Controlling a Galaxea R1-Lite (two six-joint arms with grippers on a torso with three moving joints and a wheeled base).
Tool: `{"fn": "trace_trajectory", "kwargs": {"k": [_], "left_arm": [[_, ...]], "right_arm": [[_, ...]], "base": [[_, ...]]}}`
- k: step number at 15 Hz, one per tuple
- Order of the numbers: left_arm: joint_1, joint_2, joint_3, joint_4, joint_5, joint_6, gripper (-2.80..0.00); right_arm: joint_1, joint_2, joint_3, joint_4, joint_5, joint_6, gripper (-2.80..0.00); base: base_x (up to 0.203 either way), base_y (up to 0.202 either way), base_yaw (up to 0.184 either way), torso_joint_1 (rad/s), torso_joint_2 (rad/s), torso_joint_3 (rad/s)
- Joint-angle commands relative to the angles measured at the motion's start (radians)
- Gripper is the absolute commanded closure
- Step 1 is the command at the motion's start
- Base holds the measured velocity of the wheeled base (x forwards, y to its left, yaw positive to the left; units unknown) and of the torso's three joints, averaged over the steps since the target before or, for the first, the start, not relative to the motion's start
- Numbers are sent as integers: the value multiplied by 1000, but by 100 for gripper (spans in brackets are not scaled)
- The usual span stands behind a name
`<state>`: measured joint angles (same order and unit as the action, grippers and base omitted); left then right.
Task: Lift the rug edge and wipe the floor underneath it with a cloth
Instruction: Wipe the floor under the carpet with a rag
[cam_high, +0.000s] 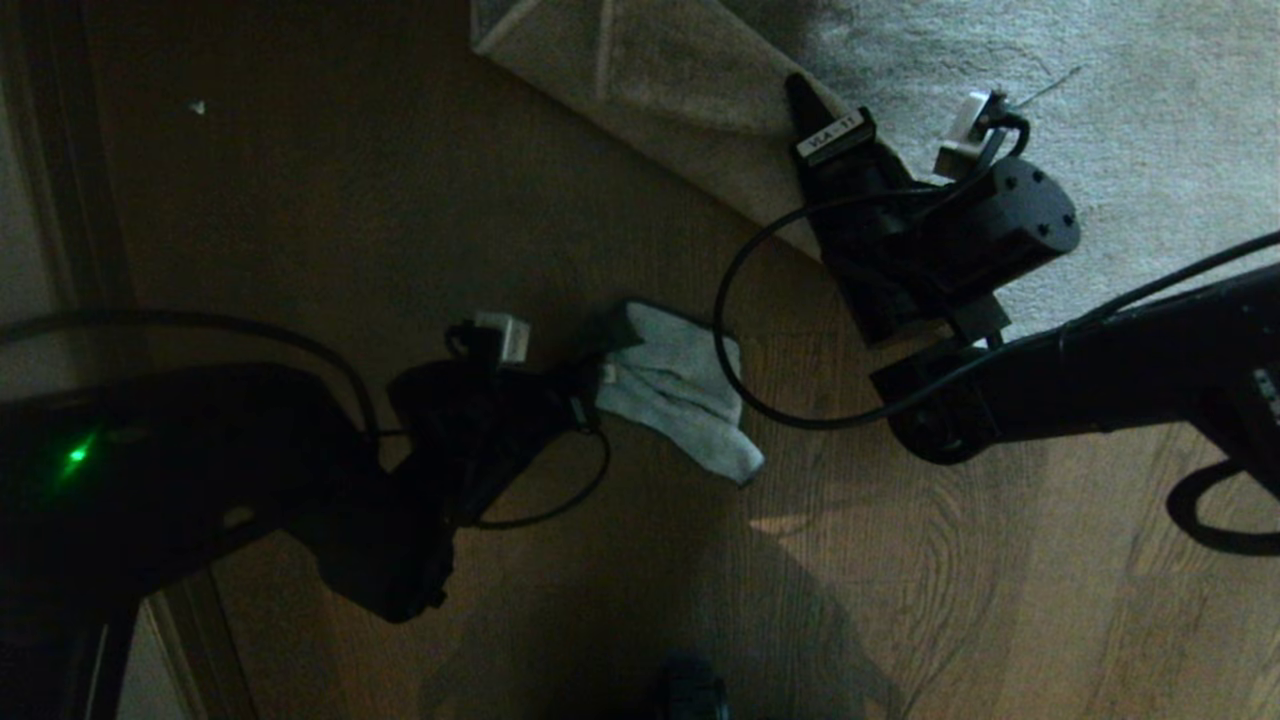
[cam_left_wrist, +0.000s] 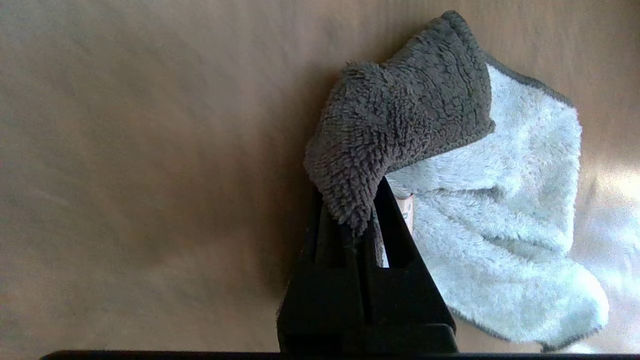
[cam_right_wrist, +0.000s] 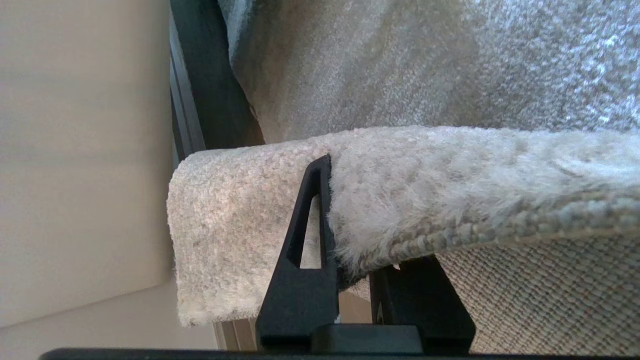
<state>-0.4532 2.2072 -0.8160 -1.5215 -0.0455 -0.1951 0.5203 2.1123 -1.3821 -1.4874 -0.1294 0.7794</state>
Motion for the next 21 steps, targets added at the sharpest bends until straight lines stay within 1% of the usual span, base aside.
{"fn": "trace_trajectory", "kwargs": {"k": [1, 3, 5, 13, 16, 21], "left_arm": [[6, -55, 14, -49, 1, -1, 0], [1, -100, 40, -49, 3, -1, 0], [-1, -153, 92, -49, 5, 0, 0], [3, -336, 351, -49, 14, 8, 0], [6, -376, 436, -49, 34, 8, 0], [38, -451, 534, -49, 45, 17, 0]], "right_arm": [[4, 3, 0, -8, -1, 5, 0], [6, 1, 0, -8, -1, 5, 0], [7, 1, 0, -8, -2, 1, 0], [9, -3, 14, -13, -4, 0, 0], [9, -5, 43, -52, 0, 1, 0], [27, -11, 57, -53, -3, 0, 0]], "base": [[0, 0, 0, 0, 0, 0], [0, 0, 0, 0, 0, 0], [0, 0, 0, 0, 0, 0], [0, 0, 0, 0, 0, 0], [0, 0, 0, 0, 0, 0], [0, 0, 0, 0, 0, 0]]}}
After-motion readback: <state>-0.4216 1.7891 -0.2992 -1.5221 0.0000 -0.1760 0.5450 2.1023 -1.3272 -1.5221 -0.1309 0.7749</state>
